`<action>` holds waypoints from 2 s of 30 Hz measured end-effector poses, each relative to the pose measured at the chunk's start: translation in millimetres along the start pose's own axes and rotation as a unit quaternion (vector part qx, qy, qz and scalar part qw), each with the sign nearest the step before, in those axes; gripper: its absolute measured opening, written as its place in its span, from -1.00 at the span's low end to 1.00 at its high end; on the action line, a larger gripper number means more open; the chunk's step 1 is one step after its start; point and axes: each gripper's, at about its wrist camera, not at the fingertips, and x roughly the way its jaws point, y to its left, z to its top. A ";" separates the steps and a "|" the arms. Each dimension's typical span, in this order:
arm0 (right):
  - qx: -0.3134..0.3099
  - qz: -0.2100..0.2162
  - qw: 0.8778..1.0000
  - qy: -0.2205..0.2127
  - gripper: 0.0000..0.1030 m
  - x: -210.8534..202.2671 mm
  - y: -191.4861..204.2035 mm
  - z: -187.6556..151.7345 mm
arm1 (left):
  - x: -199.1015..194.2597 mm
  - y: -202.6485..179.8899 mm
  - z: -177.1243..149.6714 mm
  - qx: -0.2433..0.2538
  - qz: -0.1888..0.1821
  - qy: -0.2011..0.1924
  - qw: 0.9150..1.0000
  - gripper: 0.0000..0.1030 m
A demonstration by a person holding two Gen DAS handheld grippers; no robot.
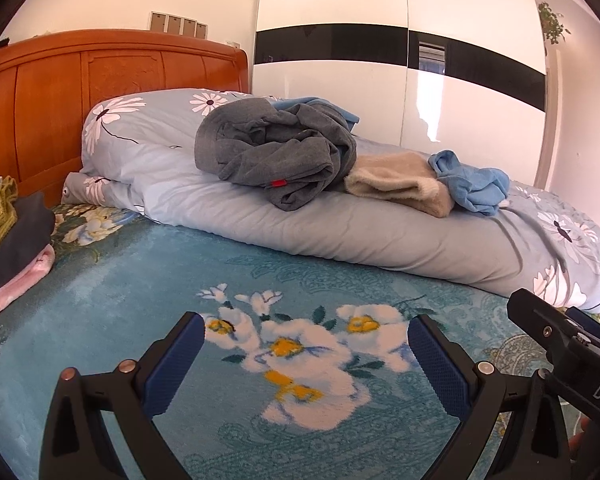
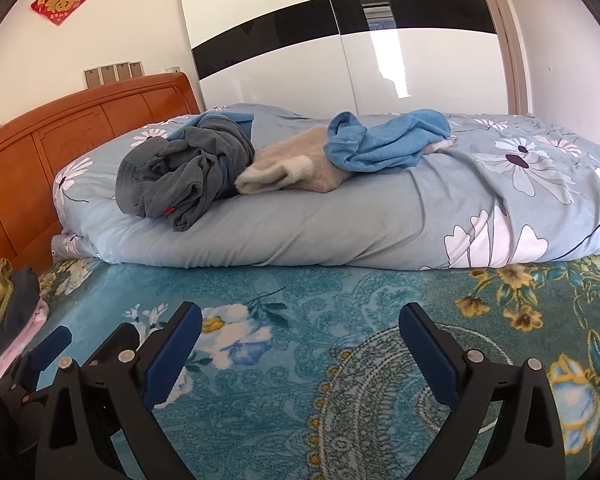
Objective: Fold clothes
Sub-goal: 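Reach the right gripper toward the dark grey sweatshirt on the pillow, then grasp the grey sweatshirt with the right gripper and lift it off the pillow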
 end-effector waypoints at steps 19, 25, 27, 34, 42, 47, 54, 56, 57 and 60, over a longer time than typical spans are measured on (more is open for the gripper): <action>-0.036 -0.033 0.998 0.044 0.93 8.0 14.3 -13.7 | 10.3 57.8 2.9 -0.073 -0.029 0.036 0.996 1.00; 0.009 -0.018 0.999 0.048 0.93 23.2 18.1 7.5 | -0.6 70.2 2.5 -0.102 -0.032 -0.006 0.994 1.00; 0.007 0.008 0.999 0.034 0.93 42.5 34.4 30.8 | -2.0 74.2 3.1 -0.105 -0.030 -0.009 0.994 1.00; -0.069 0.074 0.993 0.061 0.92 152.4 130.2 119.1 | -6.2 93.6 5.6 -0.091 0.042 -0.008 0.995 1.00; -0.077 0.026 0.991 0.108 0.47 234.2 175.5 142.3 | -4.2 144.7 0.1 -0.153 0.066 0.010 0.986 1.00; 0.027 0.069 0.986 0.152 -0.63 251.5 158.0 130.3 | -1.6 159.3 -4.1 -0.186 0.063 0.020 0.980 1.00; 0.107 0.261 0.952 0.119 -0.82 184.3 121.2 145.6 | 3.6 181.4 -15.5 -0.251 0.043 0.027 0.967 1.00; 0.126 0.288 0.942 0.118 -0.82 164.1 103.7 152.9 | 3.4 186.3 -18.0 -0.265 0.039 0.023 0.963 1.00; 0.133 0.301 0.937 0.115 -0.82 157.1 96.1 154.3 | 3.2 188.5 -19.1 -0.271 0.038 0.021 0.961 1.00; 0.162 0.341 0.921 0.098 -0.82 128.2 72.7 163.6 | 3.1 191.0 -21.1 -0.279 0.033 0.018 0.960 1.00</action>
